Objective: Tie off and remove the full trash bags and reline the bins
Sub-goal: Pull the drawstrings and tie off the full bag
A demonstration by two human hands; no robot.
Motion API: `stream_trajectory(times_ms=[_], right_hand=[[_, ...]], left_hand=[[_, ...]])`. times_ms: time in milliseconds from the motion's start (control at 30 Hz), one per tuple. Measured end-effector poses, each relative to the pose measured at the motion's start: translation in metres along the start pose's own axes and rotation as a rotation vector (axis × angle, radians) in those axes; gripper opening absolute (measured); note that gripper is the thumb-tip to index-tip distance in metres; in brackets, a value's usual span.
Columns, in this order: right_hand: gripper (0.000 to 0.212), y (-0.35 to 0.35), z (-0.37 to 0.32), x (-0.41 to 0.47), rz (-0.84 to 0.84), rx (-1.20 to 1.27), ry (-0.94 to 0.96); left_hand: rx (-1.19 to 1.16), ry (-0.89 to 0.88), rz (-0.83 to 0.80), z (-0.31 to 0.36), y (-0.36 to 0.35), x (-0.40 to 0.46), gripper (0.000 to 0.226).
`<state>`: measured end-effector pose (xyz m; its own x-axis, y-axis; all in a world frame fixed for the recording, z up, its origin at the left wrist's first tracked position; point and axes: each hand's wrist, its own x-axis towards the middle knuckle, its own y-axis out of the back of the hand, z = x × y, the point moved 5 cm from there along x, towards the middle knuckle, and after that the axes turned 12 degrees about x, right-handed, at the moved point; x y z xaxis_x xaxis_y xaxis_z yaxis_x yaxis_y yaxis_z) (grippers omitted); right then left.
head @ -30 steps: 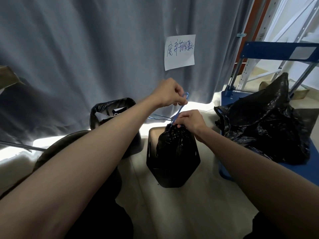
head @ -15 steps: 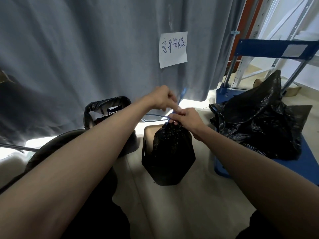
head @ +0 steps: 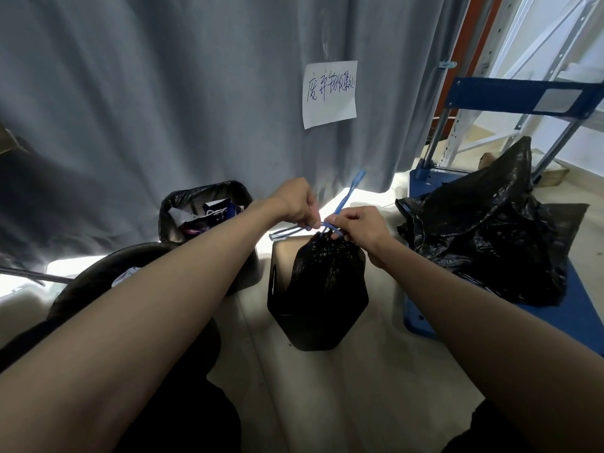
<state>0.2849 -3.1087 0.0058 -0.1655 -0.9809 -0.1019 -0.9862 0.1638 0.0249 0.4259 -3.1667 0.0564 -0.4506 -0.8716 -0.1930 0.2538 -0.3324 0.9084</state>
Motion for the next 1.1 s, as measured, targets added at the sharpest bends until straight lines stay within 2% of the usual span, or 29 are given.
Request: stream_trajectory(times_ms=[200, 333, 600, 733, 867, 1100], right_hand=[[0.015, 0.001, 0.001, 0.0, 0.051, 0.073, -0.021], [0.013, 0.0, -0.001, 0.0, 0.054, 0.058, -0.012], [0.013, 0.006, 0.005, 0.003, 0.141, 0.092, -0.066], [0.015, 0.011, 0.011, 0.006, 0.205, 0.09, -0.143], [0.007, 0.013, 0.016, 0.007, 0.235, 0.147, -0.217], [0.02, 0.011, 0.01, 0.002, 0.251, 0.068, -0.235]], left_hand=[[0.091, 0.004, 0.016, -0.001, -0.002, -0.002, 0.014], [0.037, 0.006, 0.029, 0.005, -0.009, -0.002, 0.02], [0.003, 0.041, 0.202, 0.013, -0.014, -0.003, 0.02], [0.087, -0.035, 0.279, 0.028, -0.021, -0.008, 0.016], [0.236, -0.135, 0.359, 0.039, -0.029, -0.015, 0.016], [0.268, -0.189, 0.29, 0.043, -0.027, -0.016, 0.011]])
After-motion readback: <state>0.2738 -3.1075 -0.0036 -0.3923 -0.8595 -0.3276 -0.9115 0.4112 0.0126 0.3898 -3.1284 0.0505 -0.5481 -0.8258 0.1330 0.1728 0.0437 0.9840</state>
